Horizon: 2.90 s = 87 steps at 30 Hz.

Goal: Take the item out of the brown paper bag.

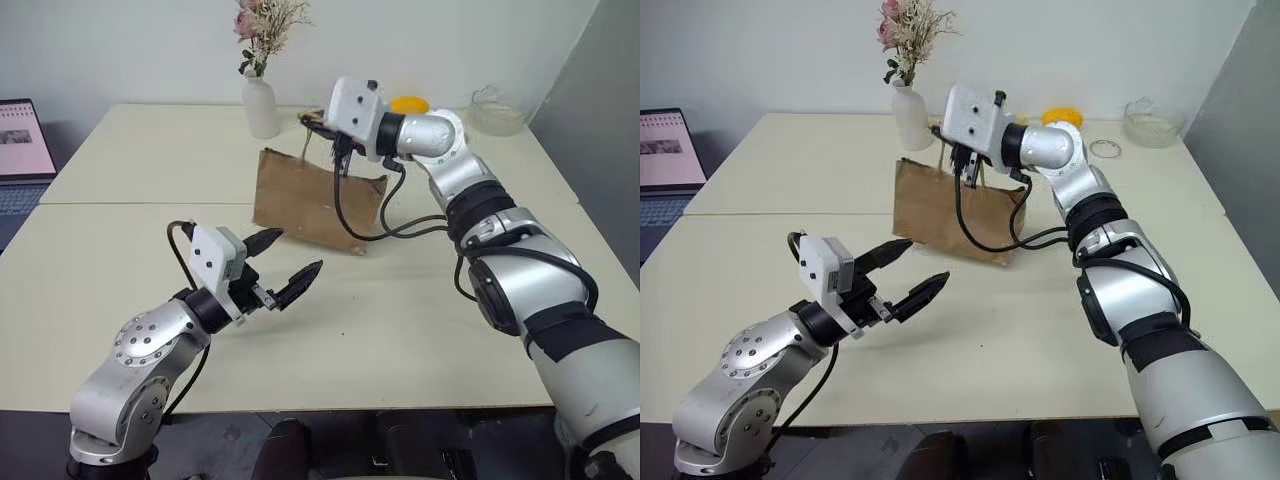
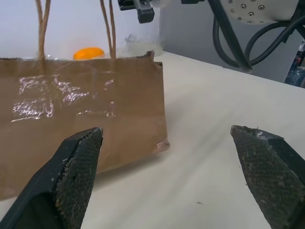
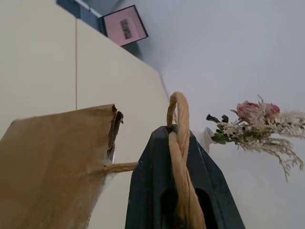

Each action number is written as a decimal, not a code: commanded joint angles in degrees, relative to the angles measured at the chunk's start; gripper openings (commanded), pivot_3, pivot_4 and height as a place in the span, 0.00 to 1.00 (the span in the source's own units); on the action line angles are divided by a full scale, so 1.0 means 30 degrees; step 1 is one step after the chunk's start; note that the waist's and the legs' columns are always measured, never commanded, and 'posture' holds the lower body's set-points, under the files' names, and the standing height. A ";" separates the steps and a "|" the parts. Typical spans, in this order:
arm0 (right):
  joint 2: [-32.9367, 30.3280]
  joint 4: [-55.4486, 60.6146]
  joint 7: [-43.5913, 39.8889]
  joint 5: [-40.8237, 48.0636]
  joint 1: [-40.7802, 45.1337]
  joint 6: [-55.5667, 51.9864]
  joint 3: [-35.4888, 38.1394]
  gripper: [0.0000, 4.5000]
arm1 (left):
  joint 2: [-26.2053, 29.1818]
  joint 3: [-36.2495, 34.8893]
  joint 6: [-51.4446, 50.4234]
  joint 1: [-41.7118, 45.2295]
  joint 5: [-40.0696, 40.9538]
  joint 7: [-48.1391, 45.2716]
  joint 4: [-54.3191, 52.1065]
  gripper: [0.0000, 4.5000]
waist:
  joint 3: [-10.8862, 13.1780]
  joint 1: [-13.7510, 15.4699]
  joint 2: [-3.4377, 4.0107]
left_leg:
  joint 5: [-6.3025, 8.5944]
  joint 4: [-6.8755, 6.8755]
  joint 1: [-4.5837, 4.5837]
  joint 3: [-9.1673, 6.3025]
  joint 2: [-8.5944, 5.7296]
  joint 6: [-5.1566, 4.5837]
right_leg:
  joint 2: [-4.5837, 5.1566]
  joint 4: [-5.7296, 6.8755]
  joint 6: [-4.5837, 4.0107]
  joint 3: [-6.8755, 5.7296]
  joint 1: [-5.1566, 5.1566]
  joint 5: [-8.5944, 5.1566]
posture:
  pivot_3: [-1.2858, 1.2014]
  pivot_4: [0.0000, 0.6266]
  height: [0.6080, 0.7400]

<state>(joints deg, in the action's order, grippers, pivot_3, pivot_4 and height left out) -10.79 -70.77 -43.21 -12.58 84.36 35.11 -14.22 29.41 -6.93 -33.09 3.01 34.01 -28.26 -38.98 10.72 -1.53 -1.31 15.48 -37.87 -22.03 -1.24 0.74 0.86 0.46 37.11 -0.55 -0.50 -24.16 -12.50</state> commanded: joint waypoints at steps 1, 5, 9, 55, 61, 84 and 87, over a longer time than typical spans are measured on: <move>0.0028 -0.0033 0.1175 -0.1242 0.1139 0.1732 -0.0599 0.01 | -0.0062 -0.0028 0.0466 -0.0100 -0.0147 0.0254 -0.0982 1.00 | 0.0000 0.0004 0.0000 | 0.0000 0.0000 0.0000 -0.0008 0.0001 0.0001 | 0.0000 0.0003 -0.0001 -0.0008 0.0000 -0.0001 | 0.52 0.24 1.00; 0.0179 -0.0470 0.2201 -0.2368 0.1257 0.2209 -0.1226 0.01 | -0.0085 0.0044 0.0510 -0.0304 -0.0235 0.0376 -0.1136 1.00 | 0.0000 -0.0001 0.0000 | -0.0001 0.0000 0.0002 -0.0007 0.0000 0.0002 | 0.0000 0.0008 -0.0008 -0.0005 0.0000 -0.0003 | 0.52 0.24 1.00; 0.0387 -0.0734 0.3035 -0.3395 0.1216 0.1741 -0.1870 0.01 | 0.0018 -0.0059 0.0645 -0.0534 -0.0324 0.0271 -0.1098 1.00 | 0.0000 -0.0002 0.0000 | -0.0001 -0.0001 0.0002 -0.0007 0.0000 0.0003 | 0.0001 0.0009 -0.0010 -0.0005 0.0000 -0.0002 | 0.52 0.24 1.00; -0.4568 2.9187 -0.2103 0.7187 -2.0429 -2.1867 0.0371 0.68 | 0.4606 -0.3645 -0.0246 -0.3235 0.1840 -0.3909 -0.0675 1.00 | -0.0014 0.0038 -0.0019 | -0.0001 -0.0018 0.0080 -0.0015 0.0025 0.0003 | -0.0044 0.0041 0.0008 -0.0020 0.0034 -0.0100 | 0.52 0.24 1.00; -0.3132 2.5481 -0.1197 0.6289 -1.8987 -2.1202 -0.1069 0.68 | 0.6653 -0.5289 -0.0616 -0.4723 0.2320 -0.6228 -0.0383 1.00 | -0.0009 -0.0014 -0.0015 | -0.0001 -0.0011 0.0050 -0.0020 0.0011 0.0004 | -0.0056 0.0025 0.0009 -0.0029 0.0016 -0.0100 | 0.52 0.24 1.00; -0.0895 1.6855 0.0674 0.4418 -1.4219 -1.8328 -0.0546 0.68 | 0.6280 -0.3804 -0.0172 -0.3565 0.2235 -0.6106 -0.0103 1.00 | -0.0003 -0.0040 -0.0005 | 0.0001 -0.0003 0.0040 -0.0014 0.0012 0.0003 | -0.0085 0.0021 0.0068 -0.0015 0.0012 -0.0061 | 0.52 0.24 1.00; -0.1528 1.9990 -0.0365 0.4974 -1.5512 -1.9351 -0.0643 0.68 | 0.5996 -0.3672 -0.0158 -0.2890 0.2191 -0.5603 0.0250 1.00 | -0.0001 0.0042 -0.0002 | 0.0001 -0.0001 0.0032 -0.0020 0.0018 0.0002 | -0.0080 0.0015 0.0068 -0.0018 0.0008 -0.0062 | 0.52 0.24 1.00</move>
<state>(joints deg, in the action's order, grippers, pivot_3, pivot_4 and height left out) -14.84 -16.86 -42.36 0.46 38.65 -21.71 -16.82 47.62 -17.62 -34.59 -6.87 40.86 -46.09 -38.16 10.71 -1.40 -1.31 15.49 -37.86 -21.95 -1.34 0.78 0.87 0.23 37.15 -0.34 -0.60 -24.13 -12.69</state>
